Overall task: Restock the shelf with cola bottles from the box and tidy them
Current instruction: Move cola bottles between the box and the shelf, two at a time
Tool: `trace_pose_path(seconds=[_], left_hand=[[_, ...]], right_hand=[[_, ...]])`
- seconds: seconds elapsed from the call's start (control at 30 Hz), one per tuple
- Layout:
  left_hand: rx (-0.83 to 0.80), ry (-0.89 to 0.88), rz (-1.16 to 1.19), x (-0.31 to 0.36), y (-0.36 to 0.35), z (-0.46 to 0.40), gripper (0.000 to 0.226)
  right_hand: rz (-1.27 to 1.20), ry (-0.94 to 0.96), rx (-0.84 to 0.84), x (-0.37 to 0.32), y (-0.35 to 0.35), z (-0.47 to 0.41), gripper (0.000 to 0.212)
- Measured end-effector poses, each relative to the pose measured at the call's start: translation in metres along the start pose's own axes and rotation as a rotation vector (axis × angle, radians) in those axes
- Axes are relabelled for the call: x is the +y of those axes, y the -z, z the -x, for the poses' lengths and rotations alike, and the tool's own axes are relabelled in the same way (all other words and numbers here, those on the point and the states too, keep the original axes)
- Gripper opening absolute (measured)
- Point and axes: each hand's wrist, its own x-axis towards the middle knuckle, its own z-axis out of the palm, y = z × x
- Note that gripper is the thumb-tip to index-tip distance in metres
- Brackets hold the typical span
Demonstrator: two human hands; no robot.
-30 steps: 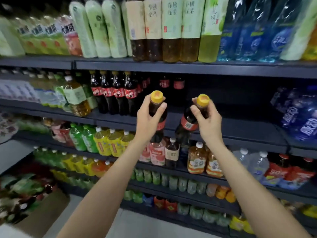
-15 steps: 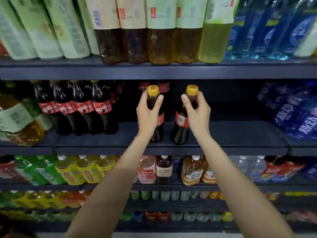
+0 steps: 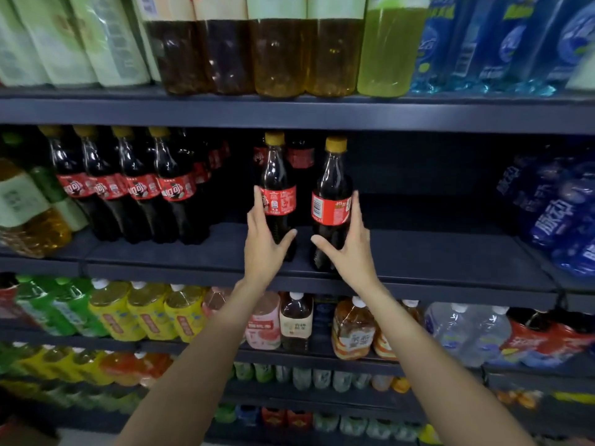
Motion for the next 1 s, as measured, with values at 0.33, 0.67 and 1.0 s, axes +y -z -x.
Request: trace_pose_path(seconds=[0.33, 0.67, 1.0], left_hand=[[0.101, -0.074, -0.052, 0.010, -0.082, -0.052, 0.106], [0.109, 0.004, -0.125, 0.010, -0.181, -0.117, 0.096], [0.121, 0.036, -0.096, 0.003, -0.196, -0.126, 0.092]], right_hand=[[0.070, -0.005, 0.217, 0.052, 0.034, -0.077, 0.084], [0.076, -0.048, 0.335, 0.110, 0.058, -0.159, 0.077], [0.085, 0.022, 0.251, 0.131, 0.053, -0.174, 0.078]])
